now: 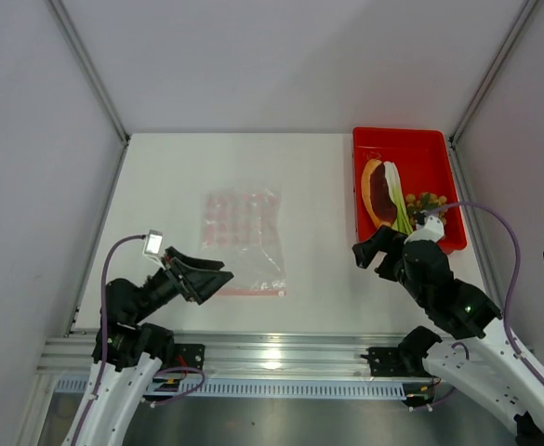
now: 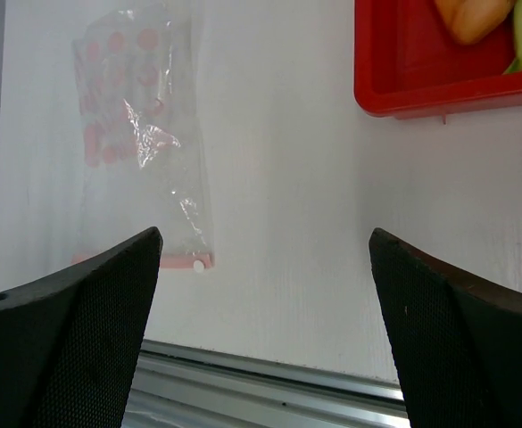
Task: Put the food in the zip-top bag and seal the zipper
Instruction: Pick up the zipper food storage bag at the center of the board.
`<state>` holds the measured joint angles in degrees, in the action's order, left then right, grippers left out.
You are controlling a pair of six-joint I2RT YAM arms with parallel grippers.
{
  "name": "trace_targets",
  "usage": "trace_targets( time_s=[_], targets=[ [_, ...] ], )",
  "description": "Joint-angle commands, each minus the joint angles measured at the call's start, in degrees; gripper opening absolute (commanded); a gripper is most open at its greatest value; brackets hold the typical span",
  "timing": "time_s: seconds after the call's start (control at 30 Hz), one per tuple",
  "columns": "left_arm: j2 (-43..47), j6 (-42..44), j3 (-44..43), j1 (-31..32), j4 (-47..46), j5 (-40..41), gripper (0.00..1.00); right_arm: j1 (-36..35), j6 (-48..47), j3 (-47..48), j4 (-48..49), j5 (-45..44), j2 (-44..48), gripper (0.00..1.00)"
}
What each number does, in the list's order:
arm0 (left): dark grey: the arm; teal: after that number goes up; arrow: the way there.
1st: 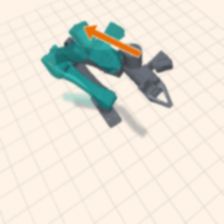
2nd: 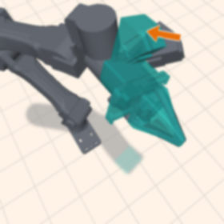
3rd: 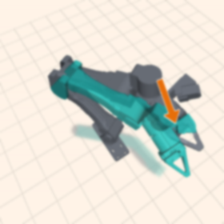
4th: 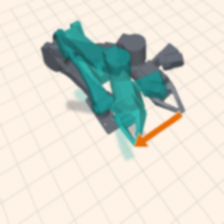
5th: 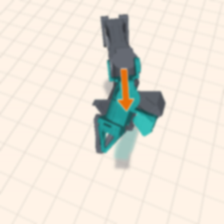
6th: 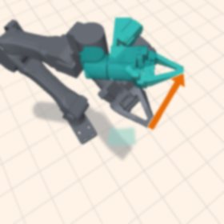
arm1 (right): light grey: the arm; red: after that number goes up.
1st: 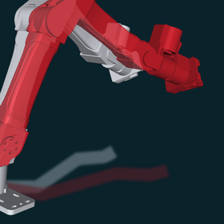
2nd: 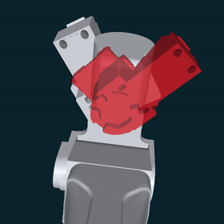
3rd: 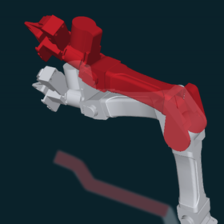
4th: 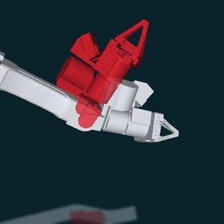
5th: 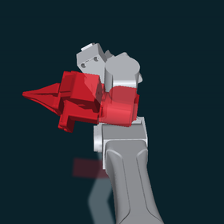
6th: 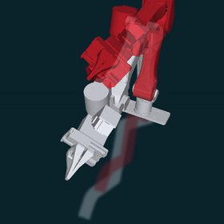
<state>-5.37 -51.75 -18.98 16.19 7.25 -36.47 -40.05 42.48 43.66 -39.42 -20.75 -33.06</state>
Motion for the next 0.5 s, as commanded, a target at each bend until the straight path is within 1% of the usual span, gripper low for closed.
trace_targets(
  time_s=[0.0,0.1,0.13,0.17,0.27,0.3,0.33,0.37,0.43,0.47],
  targets=[
    [0.45,1.74,-1.85,0.25,0.58,-1.32,1.00,-0.03,-2.84,1.78,-1.98,-2.54,-0.60,0.99],
    [-0.87,2.00,-2.72,0.25,0.58,-1.85,1.00,-0.20,-4.86,0.47,3.10,2.37,-1.13,0.99],
    [-1.22,2.09,-2.81,0.25,0.66,-2.03,0.99,-0.20,-5.64,-0.15,4.86,6.39,-2.17,0.99],
    [-1.49,2.61,-3.51,0.25,0.84,-2.03,0.99,-0.20,-5.74,-1.55,8.88,8.51,-2.97,0.99],
    [-2.02,4.63,-5.27,0.25,3.21,-1.68,0.99,-0.99,-5.04,-2.87,15.67,15.55,-9.11,0.99],
    [-2.10,5.42,-5.71,0.25,5.30,-1.07,0.99,-1.78,-4.95,-2.96,17.52,16.79,-11.04,0.99],
    [-2.02,6.12,-7.63,0.25,6.80,-0.45,0.99,-4.05,-4.78,-2.97,20.58,17.32,-12.98,0.99],
    [-2.10,7.70,-8.34,0.25,8.30,0.16,1.00,-5.46,-4.77,-2.88,22.09,17.50,-16.91,0.99],
    [-2.54,9.03,-11.05,0.25,13.03,2.10,0.99,-7.66,-4.95,-2.35,26.47,17.59,-20.62,0.99],
    [-2.81,10.16,-11.60,0.25,14.80,2.89,0.99,-8.80,-4.43,-2.18,27.80,18.20,-24.04,0.99]
  ],
)
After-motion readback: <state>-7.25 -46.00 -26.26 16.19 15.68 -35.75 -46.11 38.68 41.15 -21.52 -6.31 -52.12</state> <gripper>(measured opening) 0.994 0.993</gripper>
